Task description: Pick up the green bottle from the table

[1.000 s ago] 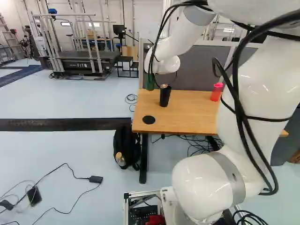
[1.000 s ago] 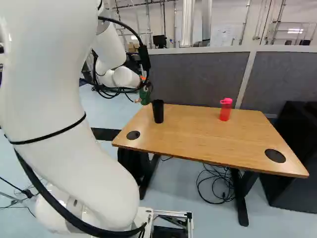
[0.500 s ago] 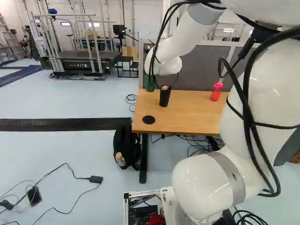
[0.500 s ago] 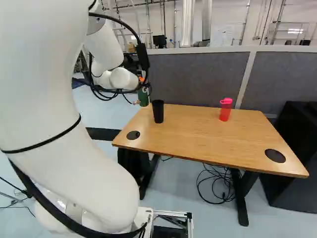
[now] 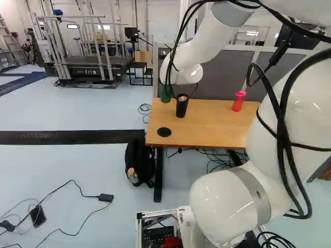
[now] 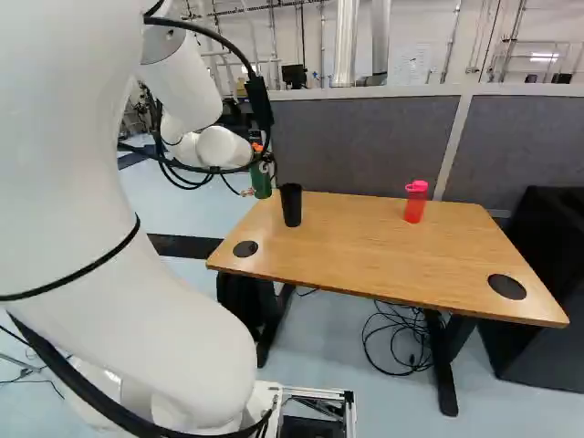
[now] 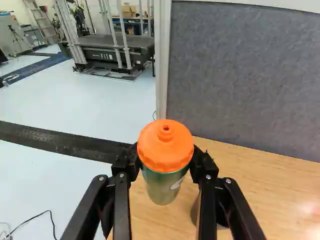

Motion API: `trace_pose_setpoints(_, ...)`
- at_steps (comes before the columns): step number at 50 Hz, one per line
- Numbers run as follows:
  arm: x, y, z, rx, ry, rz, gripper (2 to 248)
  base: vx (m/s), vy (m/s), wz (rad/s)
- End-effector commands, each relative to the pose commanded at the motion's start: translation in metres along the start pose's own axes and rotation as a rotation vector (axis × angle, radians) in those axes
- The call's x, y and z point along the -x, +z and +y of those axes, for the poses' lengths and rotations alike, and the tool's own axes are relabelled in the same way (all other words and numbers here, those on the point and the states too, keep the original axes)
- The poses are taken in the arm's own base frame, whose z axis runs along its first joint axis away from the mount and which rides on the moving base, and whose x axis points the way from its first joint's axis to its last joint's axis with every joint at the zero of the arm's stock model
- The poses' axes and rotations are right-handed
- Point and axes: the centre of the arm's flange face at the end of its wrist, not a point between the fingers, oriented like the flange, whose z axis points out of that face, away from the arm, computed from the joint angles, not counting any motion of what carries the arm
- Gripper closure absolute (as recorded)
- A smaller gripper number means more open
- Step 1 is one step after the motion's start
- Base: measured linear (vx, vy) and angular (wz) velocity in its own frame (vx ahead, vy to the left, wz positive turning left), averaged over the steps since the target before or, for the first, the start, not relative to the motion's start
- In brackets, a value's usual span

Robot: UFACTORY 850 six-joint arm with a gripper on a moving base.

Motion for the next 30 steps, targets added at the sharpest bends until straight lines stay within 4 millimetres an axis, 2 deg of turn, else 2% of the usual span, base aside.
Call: trace_pose_setpoints(30, 0.005, -0.012, -0.001, -0.002, -0.001, 0.001, 129, 0.0, 0.0, 0.0)
